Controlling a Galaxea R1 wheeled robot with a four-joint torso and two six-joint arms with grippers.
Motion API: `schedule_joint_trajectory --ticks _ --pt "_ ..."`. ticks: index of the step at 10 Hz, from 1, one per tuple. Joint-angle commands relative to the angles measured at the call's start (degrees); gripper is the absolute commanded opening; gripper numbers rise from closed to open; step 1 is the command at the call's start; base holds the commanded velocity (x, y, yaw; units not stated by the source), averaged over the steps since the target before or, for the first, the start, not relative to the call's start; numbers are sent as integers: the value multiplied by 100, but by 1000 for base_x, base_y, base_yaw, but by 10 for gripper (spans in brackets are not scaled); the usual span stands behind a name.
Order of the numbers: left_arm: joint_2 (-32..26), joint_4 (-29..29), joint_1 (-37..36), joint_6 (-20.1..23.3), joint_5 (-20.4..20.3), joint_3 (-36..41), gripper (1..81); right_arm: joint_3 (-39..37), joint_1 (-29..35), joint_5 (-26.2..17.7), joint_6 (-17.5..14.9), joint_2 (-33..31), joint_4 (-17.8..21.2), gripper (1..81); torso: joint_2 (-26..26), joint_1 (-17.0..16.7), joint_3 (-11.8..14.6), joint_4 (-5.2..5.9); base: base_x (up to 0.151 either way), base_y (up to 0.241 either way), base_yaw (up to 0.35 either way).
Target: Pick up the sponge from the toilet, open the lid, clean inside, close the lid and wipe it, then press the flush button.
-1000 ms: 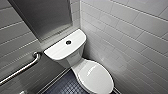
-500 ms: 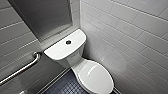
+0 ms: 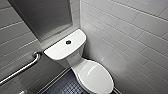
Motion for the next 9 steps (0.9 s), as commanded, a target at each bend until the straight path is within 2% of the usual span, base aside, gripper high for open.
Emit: schedule_joint_trajectory --ticks 1,3,9 --pt "166 -19 -617 -266 278 159 811 47 -101 -397 1 -109 -121 10 0 0 0 0 0 0 0" --pt "236 24 -634 -266 138 143 811 65 -57 -397 1 -83 -121 10 0 0 0 0 0 0 0" --pt "166 52 -546 -231 191 45 811 108 93 -397 9 -56 -112 10 0 0 0 0 0 0 0"
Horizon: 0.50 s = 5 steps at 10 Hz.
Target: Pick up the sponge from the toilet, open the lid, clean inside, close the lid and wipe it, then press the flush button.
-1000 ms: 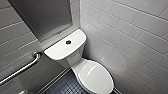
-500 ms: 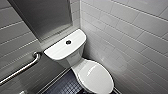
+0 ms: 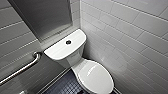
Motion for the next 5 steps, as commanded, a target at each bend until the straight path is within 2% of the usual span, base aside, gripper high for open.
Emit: schedule_joint_trajectory --ticks 1,3,5 --pt "114 40 -401 17 262 220 811 117 -126 -385 7 -142 -129 10 -573 369 0 0 0 0 0" --pt "123 40 -419 8 262 220 811 82 -126 -385 -2 -142 -130 10 -643 416 0 0 0 0 0" --pt "123 40 -463 16 262 316 811 82 -108 -385 -2 -142 -121 10 -1014 645 0 0 0 0 0"
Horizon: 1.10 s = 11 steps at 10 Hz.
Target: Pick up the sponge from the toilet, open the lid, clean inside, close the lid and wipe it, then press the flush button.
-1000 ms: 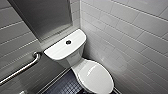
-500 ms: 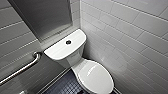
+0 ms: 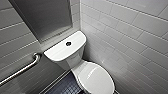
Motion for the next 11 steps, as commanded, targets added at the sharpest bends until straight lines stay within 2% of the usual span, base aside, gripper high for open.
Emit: schedule_joint_trajectory --ticks 1,4,6,7,11 --pt "46 31 -481 8 254 406 811 78 -113 -369 7 -142 -130 10 18 -11 0 0 0 0 0" --pt "54 23 -481 -1 254 424 811 61 -113 -369 7 -133 -112 10 -319 182 -2 0 0 0 0" --pt "169 -21 -481 -18 175 258 811 52 -113 -369 7 -98 -112 10 -332 195 -2 -2 0 0 0" --pt "283 -30 -507 -27 9 91 811 52 -113 -377 7 -89 -112 10 -332 197 -2 0 0 0 0" --pt "388 -39 -648 -106 -19 -15 811 -45 -112 -378 7 -10 -86 10 -332 197 -2 0 0 0 0"
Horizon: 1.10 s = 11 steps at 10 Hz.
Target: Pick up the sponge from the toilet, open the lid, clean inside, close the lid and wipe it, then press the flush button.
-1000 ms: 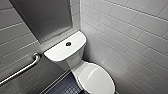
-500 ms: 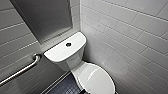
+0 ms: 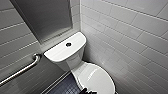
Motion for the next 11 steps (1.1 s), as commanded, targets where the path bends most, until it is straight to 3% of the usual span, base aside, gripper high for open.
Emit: schedule_joint_trajectory --ticks 1,5,7,11 --pt "139 -15 -536 -98 166 18 811 40 -110 -372 6 -106 -71 10 0 0 0 0 0 0 0" --pt "421 -15 -553 -124 158 -554 811 -56 -75 -372 6 -53 -53 10 -2 0 0 0 0 0 0" --pt "491 -7 -598 -362 17 -659 811 -56 -58 -381 6 -44 -44 10 -2 0 0 0 0 0 0" --pt "255 -16 -625 -424 43 -247 811 -74 4 -407 15 -9 -53 10 -2 0 0 0 0 0 0"
